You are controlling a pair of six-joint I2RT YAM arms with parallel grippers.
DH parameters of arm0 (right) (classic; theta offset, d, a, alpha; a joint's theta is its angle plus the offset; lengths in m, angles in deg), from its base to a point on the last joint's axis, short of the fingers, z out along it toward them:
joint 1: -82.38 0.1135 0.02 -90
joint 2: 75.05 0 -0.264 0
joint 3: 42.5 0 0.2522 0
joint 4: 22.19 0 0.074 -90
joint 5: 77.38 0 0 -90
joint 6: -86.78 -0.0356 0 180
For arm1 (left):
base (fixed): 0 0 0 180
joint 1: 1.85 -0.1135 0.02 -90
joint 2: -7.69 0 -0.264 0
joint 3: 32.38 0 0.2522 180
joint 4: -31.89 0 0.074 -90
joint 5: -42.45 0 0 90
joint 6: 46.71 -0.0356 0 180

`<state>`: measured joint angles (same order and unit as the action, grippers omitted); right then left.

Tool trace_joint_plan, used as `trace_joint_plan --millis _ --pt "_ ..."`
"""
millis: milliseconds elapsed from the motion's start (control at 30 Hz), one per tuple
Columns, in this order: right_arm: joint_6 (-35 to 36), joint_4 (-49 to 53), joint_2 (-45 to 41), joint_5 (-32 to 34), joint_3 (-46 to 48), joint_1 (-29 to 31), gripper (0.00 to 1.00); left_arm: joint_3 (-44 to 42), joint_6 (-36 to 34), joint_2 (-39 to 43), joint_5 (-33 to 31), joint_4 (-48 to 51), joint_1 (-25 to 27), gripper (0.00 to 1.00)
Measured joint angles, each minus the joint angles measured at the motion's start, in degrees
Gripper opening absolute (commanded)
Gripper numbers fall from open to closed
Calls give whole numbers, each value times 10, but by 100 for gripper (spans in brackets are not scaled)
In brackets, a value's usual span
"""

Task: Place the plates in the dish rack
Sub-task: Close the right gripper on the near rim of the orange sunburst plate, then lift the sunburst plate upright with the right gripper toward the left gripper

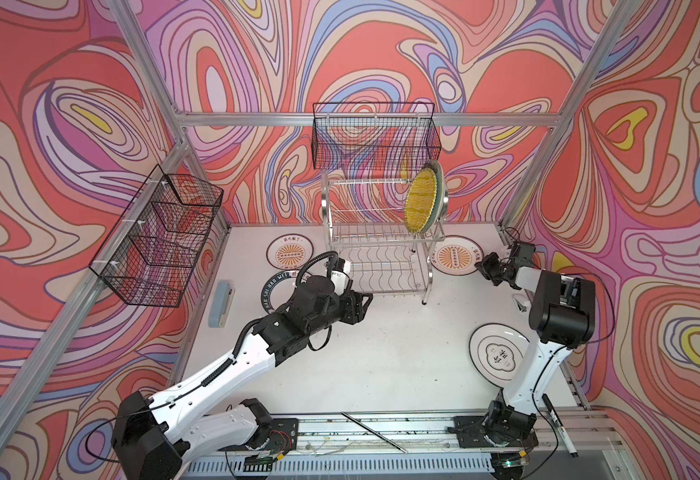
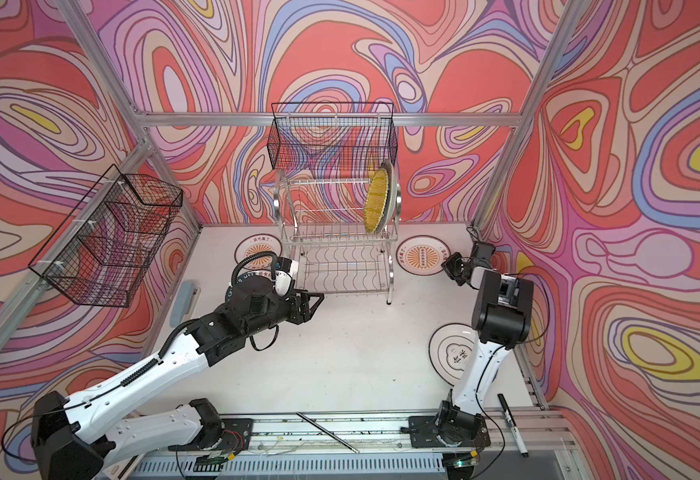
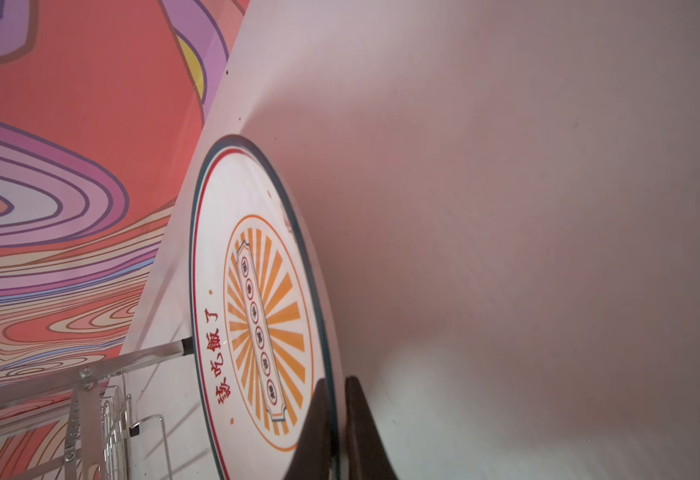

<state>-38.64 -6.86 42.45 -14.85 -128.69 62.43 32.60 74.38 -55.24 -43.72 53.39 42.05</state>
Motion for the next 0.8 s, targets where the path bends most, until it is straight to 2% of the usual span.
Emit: trace_joint_plan --millis 433,667,800 --pt "30 54 -88 -11 70 -43 0 0 -9 -1 -17 9 0 63" --pt "30 69 -203 -47 135 -96 0 0 -13 -1 -31 20 0 63" --pt "28 72 -284 -56 168 -103 0 3 -19 -3 -37 25 0 63"
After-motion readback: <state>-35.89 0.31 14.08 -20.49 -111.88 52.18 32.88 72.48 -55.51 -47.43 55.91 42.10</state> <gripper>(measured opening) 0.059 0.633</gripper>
